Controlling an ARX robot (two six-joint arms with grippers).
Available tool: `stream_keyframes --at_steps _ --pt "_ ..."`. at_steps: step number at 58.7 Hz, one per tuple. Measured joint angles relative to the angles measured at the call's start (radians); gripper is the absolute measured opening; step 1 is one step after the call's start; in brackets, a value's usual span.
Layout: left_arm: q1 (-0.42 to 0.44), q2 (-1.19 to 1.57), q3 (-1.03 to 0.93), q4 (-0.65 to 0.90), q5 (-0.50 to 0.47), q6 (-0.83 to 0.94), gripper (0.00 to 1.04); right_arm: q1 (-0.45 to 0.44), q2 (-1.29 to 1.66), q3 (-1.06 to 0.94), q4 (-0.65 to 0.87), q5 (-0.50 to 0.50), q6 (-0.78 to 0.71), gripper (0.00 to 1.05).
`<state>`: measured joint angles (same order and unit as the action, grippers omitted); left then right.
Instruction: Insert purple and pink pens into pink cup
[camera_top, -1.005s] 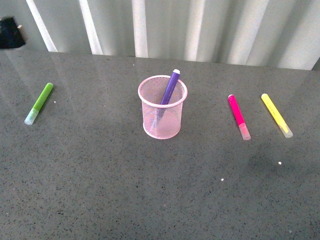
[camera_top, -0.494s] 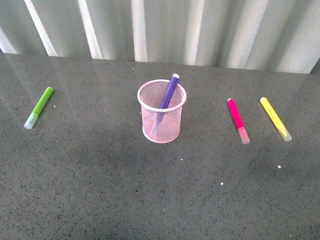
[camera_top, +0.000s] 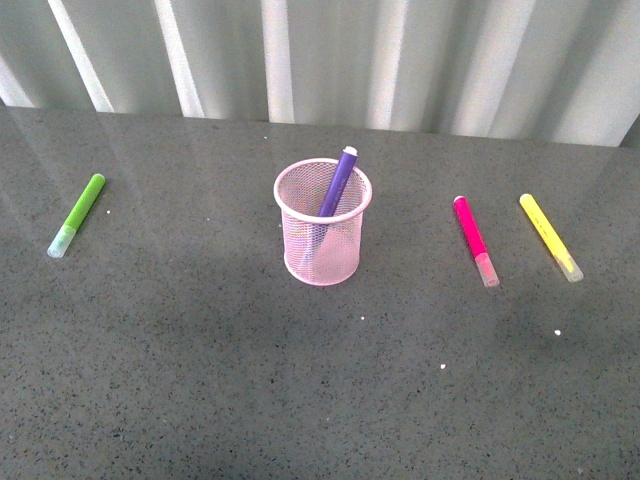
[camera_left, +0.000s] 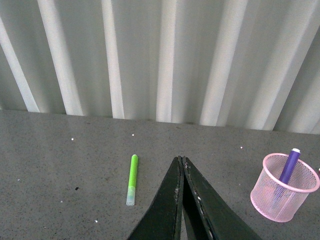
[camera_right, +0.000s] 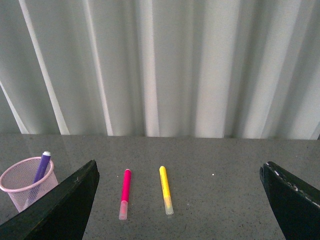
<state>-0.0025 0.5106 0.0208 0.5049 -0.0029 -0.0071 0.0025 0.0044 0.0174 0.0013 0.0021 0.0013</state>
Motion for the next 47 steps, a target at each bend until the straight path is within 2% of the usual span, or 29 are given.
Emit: stream_keyframes --at_steps 22,47 --pt "0.000 -0.234 0.000 -0.225 0.000 0.000 0.04 0.000 0.000 0.000 0.000 0.000 0.000 0.98" --pt "0.000 -0.375 0.000 -0.371 0.000 0.000 0.04 0.000 0.000 0.000 0.000 0.000 0.000 0.98"
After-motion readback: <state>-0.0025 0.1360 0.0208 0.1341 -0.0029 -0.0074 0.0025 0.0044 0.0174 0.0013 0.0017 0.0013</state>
